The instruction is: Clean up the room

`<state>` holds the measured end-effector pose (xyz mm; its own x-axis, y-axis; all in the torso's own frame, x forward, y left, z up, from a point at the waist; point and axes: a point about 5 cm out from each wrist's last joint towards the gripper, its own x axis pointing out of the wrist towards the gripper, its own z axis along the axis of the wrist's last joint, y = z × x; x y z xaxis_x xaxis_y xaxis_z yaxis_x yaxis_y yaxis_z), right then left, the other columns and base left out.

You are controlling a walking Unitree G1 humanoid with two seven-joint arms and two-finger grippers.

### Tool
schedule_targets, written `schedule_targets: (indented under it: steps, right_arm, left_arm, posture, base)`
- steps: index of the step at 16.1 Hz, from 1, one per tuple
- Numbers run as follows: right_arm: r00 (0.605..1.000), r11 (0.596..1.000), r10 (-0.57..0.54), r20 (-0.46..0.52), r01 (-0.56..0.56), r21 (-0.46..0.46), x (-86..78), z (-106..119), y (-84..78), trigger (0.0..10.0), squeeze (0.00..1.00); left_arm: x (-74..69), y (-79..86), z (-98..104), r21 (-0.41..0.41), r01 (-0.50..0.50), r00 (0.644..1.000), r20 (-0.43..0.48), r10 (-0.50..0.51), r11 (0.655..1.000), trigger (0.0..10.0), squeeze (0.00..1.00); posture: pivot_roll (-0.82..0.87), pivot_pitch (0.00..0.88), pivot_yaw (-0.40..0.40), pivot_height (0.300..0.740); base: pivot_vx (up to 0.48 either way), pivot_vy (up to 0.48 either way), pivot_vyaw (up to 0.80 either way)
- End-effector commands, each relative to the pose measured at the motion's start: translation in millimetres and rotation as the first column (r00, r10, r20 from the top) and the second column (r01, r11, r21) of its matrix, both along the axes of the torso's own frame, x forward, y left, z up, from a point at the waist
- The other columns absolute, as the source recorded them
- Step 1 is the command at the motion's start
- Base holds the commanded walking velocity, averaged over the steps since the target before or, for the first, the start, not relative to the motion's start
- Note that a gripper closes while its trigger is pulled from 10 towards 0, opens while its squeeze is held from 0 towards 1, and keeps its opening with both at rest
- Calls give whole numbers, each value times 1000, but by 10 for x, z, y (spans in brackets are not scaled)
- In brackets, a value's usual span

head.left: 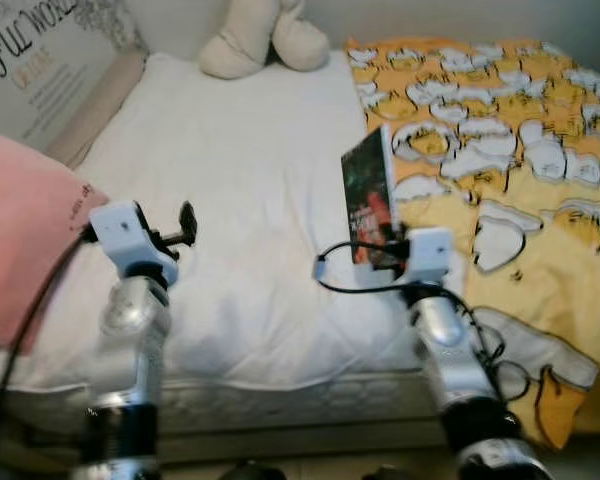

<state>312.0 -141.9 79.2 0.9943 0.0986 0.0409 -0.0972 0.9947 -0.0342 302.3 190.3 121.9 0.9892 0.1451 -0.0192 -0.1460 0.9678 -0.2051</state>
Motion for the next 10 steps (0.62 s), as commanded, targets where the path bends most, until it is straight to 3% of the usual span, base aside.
schedule_targets:
  steps: [1,4,7,10]
  right_arm:
    - [1000,1000,0,23,0,6,22,63,18,0,0]
    - [1000,1000,14,16,-14,-3,39,70,30,0,0]
    - [1000,1000,25,12,-25,-3,65,77,39,0,0]
    - [998,998,55,4,-55,-10,96,90,78,0,0]
  left_arm:
    - [-64,31,-55,37,-31,999,-10,32,999,10000,0]
    - [-81,-121,-34,122,33,999,29,-37,992,10000,0]
    - [-34,-94,-37,178,32,999,17,-35,984,10000,0]
    - [-48,-88,-64,182,-2,1000,12,0,983,10000,0]
  posture:
    - [-89,0,63,740]
    - [-78,0,53,740]
    - [-71,0,47,740]
    - [-69,0,43,740]
  base:
    - [0,435,0]
    - [0,431,0]
    - [0,435,0]
    - [0,450,0]
